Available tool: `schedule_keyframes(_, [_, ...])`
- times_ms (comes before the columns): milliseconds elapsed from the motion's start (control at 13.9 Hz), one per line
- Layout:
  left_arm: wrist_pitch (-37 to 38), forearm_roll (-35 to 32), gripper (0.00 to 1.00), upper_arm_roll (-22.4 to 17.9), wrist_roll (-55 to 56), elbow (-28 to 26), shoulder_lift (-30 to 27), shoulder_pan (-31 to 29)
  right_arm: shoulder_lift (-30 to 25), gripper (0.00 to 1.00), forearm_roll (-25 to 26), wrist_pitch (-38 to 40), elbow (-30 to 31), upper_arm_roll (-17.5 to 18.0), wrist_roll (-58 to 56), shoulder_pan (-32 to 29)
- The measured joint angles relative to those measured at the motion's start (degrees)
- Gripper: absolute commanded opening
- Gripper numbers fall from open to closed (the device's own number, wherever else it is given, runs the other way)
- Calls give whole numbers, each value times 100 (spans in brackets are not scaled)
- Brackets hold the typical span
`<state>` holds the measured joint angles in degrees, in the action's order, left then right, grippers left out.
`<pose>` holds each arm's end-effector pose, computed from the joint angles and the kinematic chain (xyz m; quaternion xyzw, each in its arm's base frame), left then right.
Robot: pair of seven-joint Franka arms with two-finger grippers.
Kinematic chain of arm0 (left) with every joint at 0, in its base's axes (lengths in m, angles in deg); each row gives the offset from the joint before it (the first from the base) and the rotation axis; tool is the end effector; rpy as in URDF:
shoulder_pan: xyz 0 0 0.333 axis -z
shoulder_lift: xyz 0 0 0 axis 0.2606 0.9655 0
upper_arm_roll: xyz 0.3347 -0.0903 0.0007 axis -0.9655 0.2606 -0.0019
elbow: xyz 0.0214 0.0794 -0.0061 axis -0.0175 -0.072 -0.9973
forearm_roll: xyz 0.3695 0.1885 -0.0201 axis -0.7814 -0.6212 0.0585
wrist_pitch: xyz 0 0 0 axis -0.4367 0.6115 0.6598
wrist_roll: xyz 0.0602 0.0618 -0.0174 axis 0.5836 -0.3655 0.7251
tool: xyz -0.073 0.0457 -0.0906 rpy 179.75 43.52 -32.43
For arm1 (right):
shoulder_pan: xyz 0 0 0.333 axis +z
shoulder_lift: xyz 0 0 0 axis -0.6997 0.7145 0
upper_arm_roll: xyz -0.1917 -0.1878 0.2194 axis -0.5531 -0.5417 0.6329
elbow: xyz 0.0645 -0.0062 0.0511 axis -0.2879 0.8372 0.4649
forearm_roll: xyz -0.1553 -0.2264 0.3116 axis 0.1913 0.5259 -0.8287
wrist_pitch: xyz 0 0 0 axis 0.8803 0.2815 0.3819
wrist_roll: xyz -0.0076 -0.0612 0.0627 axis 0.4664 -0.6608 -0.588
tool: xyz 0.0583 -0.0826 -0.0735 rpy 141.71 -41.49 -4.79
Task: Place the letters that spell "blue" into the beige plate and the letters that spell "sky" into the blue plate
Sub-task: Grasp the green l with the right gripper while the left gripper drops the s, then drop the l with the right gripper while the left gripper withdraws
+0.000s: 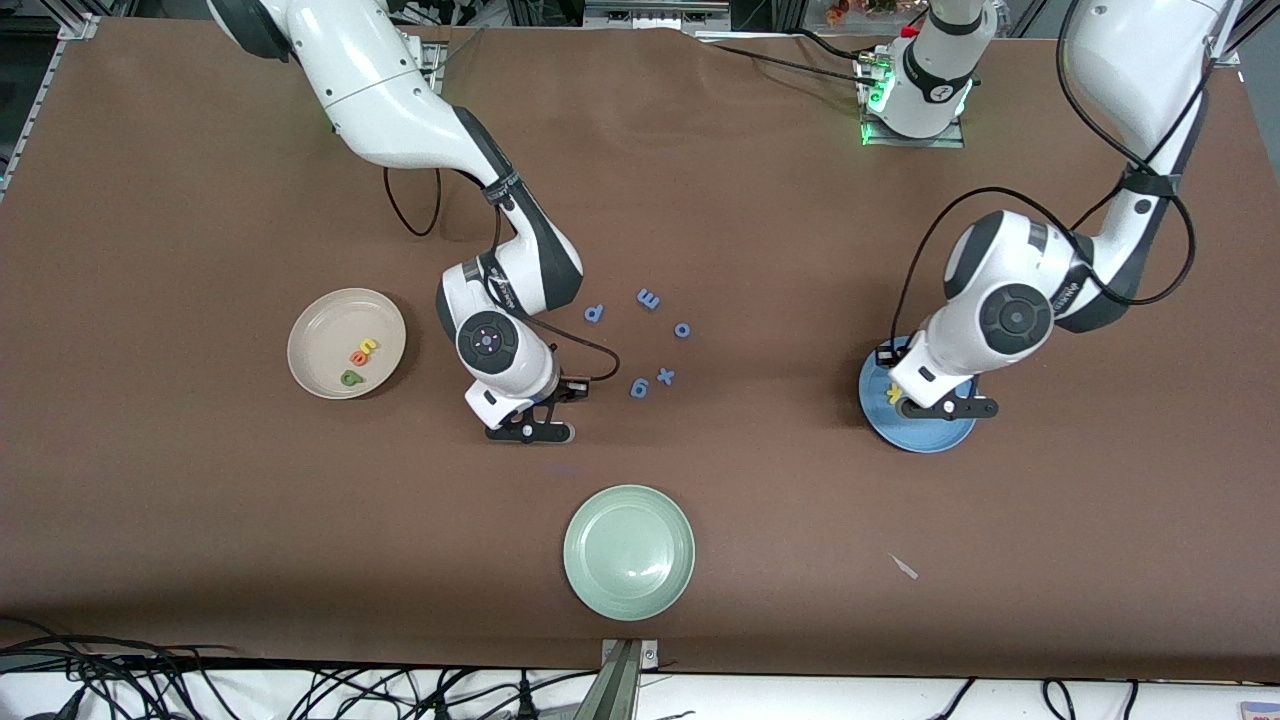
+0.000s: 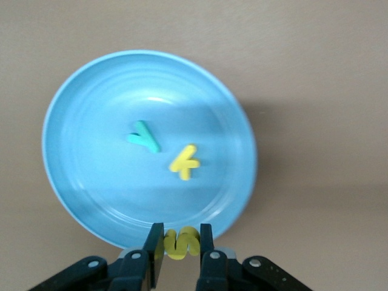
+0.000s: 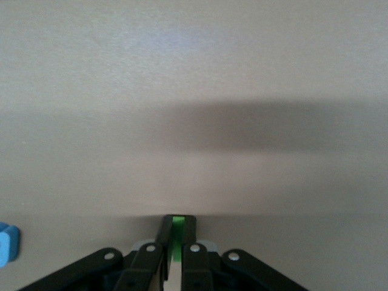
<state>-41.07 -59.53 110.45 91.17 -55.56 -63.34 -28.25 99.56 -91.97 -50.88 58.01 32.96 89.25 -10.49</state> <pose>0.6196 -0.1010 0.2512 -0.9941 0.0091 0.1049 0.0261 0.6493 0.3953 0.1688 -0.9984 0.0163 0.0444 0.0323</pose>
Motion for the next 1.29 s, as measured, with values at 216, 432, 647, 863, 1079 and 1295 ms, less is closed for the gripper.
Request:
schedule_keyframes(216, [1,0,100,-5,-450,-33,121,-308,-181,0,1,535,-86,-88,-595,-245])
schedule_keyframes(432, [99,-1,100,90,-481,51,35,-293,-547,0,2,1424,-74,-390,-1401,-551])
schedule_keyframes(647, [728,-1,100,353,-473,577,-400,-280,-982,0,1,1589,414,-827,-2219,-606])
schedule_keyframes(863, [1793,0,100,544,-472,1622,-829,-269,-1534,0,2,1393,1281,-1089,-2708,-604])
schedule_keyframes(1079, [2394,95,100,557,-476,2575,-1031,-228,-2069,0,4,934,2366,-1421,-3382,-601])
schedule_keyframes(1295, [2501,846,100,-499,-486,2667,-1391,541,-2318,99,4,479,3151,-1678,-3759,-606])
